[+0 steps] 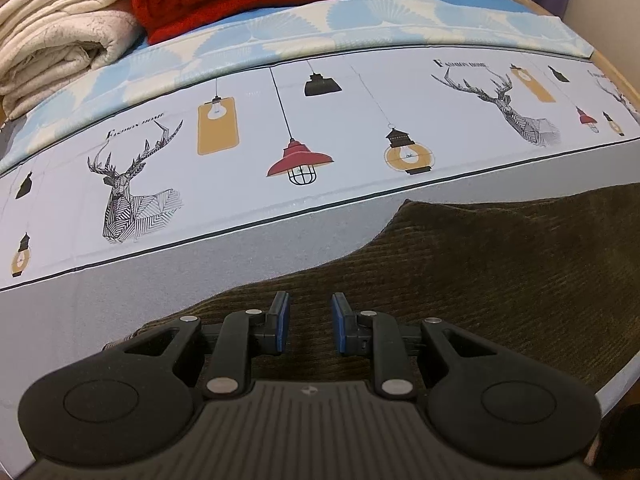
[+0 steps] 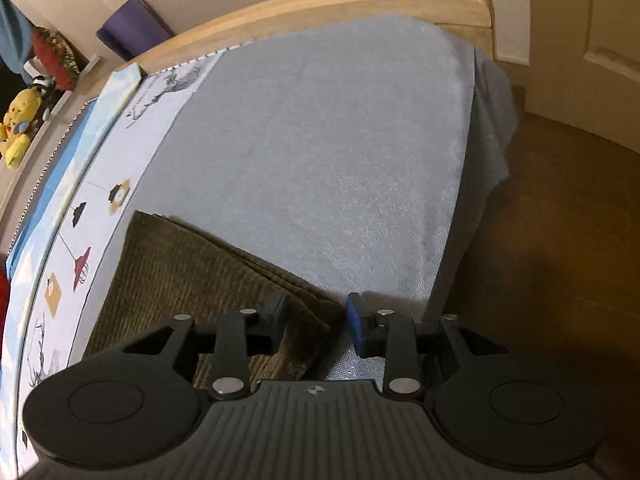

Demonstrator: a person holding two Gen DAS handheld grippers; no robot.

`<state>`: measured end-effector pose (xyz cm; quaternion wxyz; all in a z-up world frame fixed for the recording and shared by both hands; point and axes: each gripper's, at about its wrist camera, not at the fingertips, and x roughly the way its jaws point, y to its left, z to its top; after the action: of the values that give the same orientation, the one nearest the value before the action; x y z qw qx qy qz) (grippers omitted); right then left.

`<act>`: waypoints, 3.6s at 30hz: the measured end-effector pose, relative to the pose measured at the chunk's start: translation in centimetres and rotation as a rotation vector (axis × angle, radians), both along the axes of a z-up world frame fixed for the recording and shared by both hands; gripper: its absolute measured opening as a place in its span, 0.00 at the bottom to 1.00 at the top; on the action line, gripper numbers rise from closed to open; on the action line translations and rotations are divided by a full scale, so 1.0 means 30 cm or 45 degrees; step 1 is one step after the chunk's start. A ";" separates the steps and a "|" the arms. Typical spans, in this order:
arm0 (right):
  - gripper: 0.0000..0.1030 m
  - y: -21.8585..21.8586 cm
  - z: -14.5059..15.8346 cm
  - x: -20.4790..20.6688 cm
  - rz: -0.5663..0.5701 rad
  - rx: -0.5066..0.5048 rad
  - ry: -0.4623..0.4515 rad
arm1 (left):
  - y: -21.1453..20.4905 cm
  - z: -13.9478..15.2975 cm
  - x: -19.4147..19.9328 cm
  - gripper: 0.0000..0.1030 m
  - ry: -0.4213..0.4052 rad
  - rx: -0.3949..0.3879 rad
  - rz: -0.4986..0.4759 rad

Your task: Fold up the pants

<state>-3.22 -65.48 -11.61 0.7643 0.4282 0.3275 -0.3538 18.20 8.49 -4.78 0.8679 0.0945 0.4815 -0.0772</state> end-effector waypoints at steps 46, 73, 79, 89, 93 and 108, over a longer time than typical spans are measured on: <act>0.49 1.894 0.161 0.247 1.896 -1.239 -0.108 | 0.360 0.090 -0.138 0.24 -0.082 -0.183 0.160; 0.17 1.849 0.169 0.193 1.851 -0.999 -0.258 | 0.430 0.080 -0.156 0.24 -0.072 -0.186 0.214; 0.16 1.828 0.121 0.188 1.918 -0.877 -0.164 | 0.439 0.075 -0.161 0.24 -0.065 -0.182 0.224; 0.18 1.813 0.185 0.221 1.825 -0.873 -0.133 | 0.455 0.062 -0.174 0.26 -0.058 -0.191 0.248; 0.37 1.737 0.441 0.225 1.640 -0.910 -0.373 | 0.444 0.068 -0.212 0.28 -0.109 -0.165 0.250; 0.34 1.278 0.601 0.279 1.163 -0.929 -0.587 | 0.635 0.127 -0.549 0.32 -0.479 -0.449 0.474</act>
<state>5.15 -27.14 6.41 0.9862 0.0221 0.1625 0.0210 1.73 27.53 -0.98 0.9440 -0.1347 0.3007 0.0196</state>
